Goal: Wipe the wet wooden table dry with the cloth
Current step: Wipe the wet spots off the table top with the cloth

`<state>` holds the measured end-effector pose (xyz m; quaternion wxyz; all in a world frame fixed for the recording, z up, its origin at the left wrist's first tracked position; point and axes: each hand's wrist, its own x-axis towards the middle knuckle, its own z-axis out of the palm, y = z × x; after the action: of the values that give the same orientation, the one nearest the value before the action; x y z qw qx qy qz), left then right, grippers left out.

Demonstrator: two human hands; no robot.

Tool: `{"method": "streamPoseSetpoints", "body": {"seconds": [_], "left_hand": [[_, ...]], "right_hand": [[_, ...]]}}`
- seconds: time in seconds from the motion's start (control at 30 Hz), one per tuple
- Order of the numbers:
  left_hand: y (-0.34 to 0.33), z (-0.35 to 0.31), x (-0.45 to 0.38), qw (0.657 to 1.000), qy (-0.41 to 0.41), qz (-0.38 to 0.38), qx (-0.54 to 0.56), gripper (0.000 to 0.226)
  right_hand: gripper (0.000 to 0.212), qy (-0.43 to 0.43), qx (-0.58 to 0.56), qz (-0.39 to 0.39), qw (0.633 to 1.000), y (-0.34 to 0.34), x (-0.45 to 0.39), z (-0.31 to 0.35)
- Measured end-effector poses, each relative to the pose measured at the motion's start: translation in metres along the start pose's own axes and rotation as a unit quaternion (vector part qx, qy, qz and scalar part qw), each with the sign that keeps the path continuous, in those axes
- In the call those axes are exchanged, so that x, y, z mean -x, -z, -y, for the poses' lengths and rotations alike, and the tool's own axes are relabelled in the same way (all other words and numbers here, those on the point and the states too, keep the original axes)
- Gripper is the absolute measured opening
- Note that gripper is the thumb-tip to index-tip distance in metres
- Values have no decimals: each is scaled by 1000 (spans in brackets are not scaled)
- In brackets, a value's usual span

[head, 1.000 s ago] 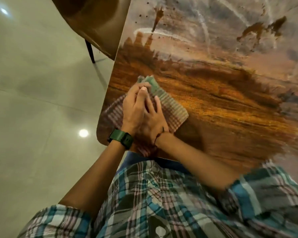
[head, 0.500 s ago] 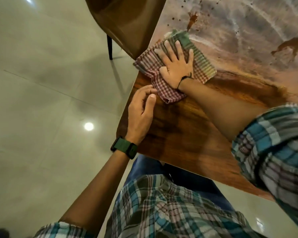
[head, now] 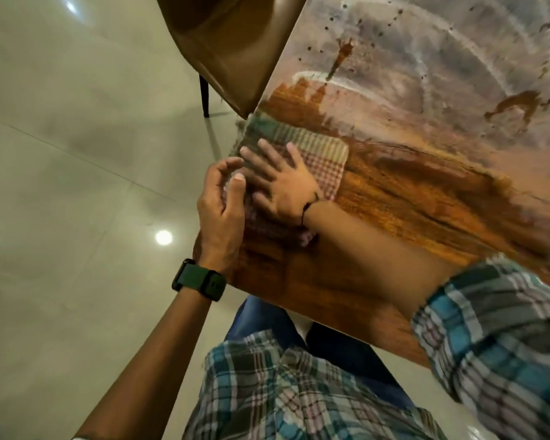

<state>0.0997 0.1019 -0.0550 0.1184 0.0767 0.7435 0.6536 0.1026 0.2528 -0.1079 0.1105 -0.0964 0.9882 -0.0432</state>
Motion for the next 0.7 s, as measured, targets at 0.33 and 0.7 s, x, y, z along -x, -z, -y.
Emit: {"method": "streamPoseSetpoints", "body": {"seconds": [0.33,0.7], "left_hand": [[-84,-15,68,997,12,78,-22,31],[-149,-29,113,982,-65,161,-72,29]], "right_hand": [[58,-76,-34,-44,996,-37,173,3],[56,-411,-76,-55,907,-45,261,-157]]}}
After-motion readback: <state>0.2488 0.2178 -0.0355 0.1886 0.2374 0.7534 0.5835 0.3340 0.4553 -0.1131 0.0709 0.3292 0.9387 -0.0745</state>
